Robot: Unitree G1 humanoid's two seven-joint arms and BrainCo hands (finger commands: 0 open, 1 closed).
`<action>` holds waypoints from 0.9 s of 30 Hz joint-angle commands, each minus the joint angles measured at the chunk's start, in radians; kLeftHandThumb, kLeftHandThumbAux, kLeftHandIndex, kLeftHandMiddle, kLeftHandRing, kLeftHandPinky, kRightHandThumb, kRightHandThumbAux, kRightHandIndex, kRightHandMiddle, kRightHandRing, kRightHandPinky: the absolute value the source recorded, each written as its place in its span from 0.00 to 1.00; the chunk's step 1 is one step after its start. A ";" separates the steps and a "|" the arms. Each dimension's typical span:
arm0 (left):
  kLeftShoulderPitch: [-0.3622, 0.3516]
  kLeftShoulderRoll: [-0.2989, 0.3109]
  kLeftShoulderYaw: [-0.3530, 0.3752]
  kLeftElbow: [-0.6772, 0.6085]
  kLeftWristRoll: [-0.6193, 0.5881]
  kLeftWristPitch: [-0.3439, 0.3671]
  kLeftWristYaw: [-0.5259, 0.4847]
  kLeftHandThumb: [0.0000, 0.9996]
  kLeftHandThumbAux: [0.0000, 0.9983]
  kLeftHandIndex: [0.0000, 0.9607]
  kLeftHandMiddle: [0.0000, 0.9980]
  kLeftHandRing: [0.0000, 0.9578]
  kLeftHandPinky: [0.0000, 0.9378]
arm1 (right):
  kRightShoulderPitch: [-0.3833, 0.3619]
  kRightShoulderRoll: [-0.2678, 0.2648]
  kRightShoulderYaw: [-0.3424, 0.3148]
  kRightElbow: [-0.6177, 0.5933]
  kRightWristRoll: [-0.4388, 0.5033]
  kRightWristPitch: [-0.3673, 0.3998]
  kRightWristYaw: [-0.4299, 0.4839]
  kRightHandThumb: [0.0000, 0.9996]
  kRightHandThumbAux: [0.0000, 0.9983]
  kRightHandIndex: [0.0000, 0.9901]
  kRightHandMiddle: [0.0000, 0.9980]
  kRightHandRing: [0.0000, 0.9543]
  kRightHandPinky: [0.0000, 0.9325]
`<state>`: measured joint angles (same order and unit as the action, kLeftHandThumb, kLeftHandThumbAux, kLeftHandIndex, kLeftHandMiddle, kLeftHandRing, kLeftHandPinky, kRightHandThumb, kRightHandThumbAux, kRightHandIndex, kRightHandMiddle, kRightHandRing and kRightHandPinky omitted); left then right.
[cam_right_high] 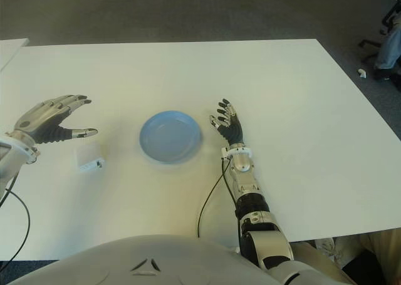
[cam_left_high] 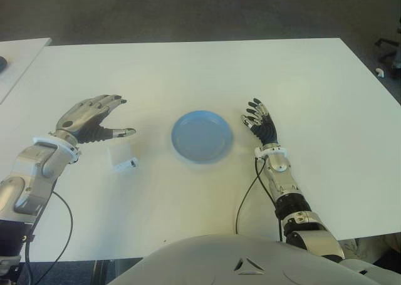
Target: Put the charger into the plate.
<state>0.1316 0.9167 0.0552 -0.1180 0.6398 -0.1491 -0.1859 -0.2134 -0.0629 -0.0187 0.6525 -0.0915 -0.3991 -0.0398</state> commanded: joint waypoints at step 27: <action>-0.163 -0.038 -0.098 0.184 0.017 -0.133 0.015 0.39 0.24 0.01 0.03 0.03 0.09 | 0.005 0.007 0.005 0.063 -0.002 0.037 -0.008 0.55 0.73 0.04 0.15 0.18 0.24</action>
<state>-0.0237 0.8848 -0.0228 0.0480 0.6479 -0.2716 -0.1688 -0.2370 -0.0604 -0.0184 0.6778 -0.0927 -0.4013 -0.0473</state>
